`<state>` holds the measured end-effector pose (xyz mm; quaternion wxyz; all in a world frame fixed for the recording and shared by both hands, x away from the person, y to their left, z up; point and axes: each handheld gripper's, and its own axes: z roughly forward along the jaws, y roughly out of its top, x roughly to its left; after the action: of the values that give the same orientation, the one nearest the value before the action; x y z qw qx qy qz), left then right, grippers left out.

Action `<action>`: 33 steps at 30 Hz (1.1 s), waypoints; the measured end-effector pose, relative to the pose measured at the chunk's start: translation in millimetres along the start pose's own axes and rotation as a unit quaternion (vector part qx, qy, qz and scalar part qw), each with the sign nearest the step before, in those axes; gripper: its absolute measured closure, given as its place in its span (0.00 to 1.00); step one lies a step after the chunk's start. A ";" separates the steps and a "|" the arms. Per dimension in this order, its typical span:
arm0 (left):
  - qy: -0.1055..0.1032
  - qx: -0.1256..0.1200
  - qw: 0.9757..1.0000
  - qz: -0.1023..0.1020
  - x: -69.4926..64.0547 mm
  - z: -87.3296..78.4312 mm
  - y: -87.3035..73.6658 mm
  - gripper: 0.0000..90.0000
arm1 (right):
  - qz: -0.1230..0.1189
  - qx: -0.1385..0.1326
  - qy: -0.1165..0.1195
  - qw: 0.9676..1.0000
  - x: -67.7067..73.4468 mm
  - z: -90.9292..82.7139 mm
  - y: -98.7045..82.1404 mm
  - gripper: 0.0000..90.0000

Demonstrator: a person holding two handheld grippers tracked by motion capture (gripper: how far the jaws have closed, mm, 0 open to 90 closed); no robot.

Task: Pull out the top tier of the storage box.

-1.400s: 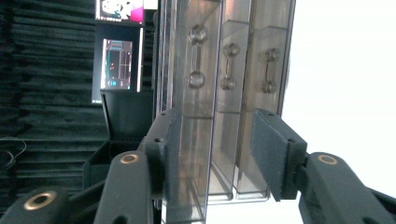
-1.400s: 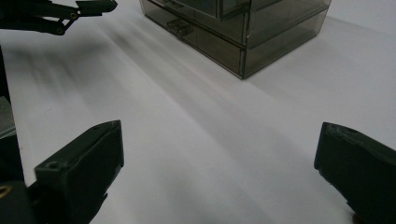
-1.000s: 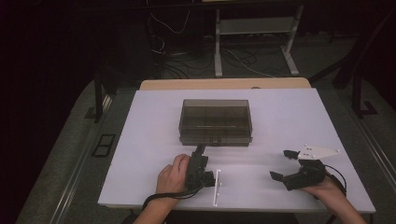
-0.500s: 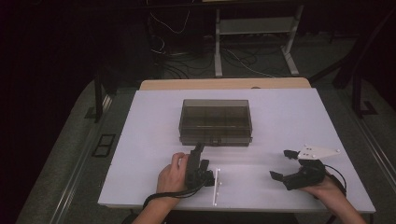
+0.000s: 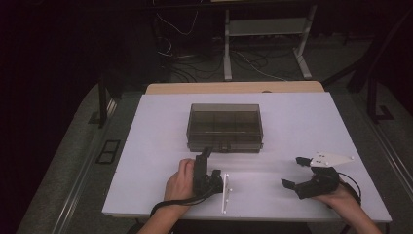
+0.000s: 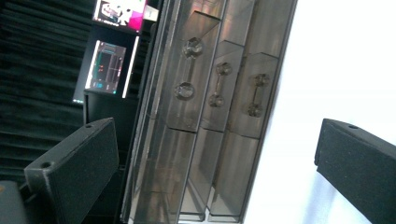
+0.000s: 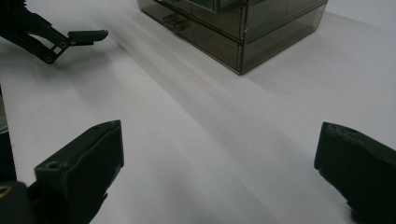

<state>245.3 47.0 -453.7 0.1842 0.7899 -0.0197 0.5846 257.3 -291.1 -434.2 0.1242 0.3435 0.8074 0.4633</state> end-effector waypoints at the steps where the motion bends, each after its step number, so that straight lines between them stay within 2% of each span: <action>1: -0.002 0.000 1.000 -0.003 0.0 -0.1 0.0 0.00 | 0.001 -0.001 -0.001 1.000 0.3 0.0 0.0 0.01; 7: -0.010 -0.005 0.999 -0.031 3.7 -0.7 -0.5 0.00 | -0.001 -0.001 -0.001 1.000 -0.5 0.0 -0.2 0.01; 8: -0.012 -0.005 0.999 -0.044 2.9 -1.0 -0.9 0.00 | -0.002 0.000 -0.001 1.000 -0.3 0.0 -0.2 0.01; 9: -0.017 -0.006 0.999 -0.040 4.8 -0.9 -0.8 0.00 | -0.002 0.000 -0.001 1.000 -0.3 0.0 -0.2 0.01; 12: -0.024 -0.007 0.998 -0.056 4.7 -1.1 -0.8 0.00 | 0.001 0.000 -0.001 1.000 -0.3 -0.3 -0.2 0.01; 14: -0.030 -0.009 0.998 -0.059 6.8 -1.0 -1.0 0.00 | 0.001 -0.001 -0.001 1.000 -0.5 -0.1 -0.2 0.01; 19: -0.051 -0.013 0.994 -0.092 9.9 -1.5 -2.4 0.00 | 0.002 0.001 0.000 1.000 -0.6 0.5 -0.3 0.01; 24: -0.078 -0.019 0.988 -0.134 12.9 -0.6 -5.1 0.00 | 0.003 0.000 -0.001 1.000 -0.6 0.5 -0.3 0.01; 28: -0.093 -0.021 0.984 -0.150 14.5 -0.3 -6.6 0.00 | 0.003 0.000 -0.001 1.000 -0.7 0.6 -0.4 0.01; 32: -0.113 -0.024 0.978 -0.174 16.1 0.2 -8.2 0.00 | 0.002 0.001 0.000 1.000 -0.3 1.0 -0.7 0.01; 33: -0.121 -0.025 0.975 -0.183 16.5 0.6 -9.0 0.00 | 0.001 0.001 0.000 1.000 -0.2 1.1 -0.8 0.01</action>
<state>253.2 58.2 -441.0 0.3035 0.8403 0.0882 0.4404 257.7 -290.8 -435.5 0.1233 0.3448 0.8076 0.4623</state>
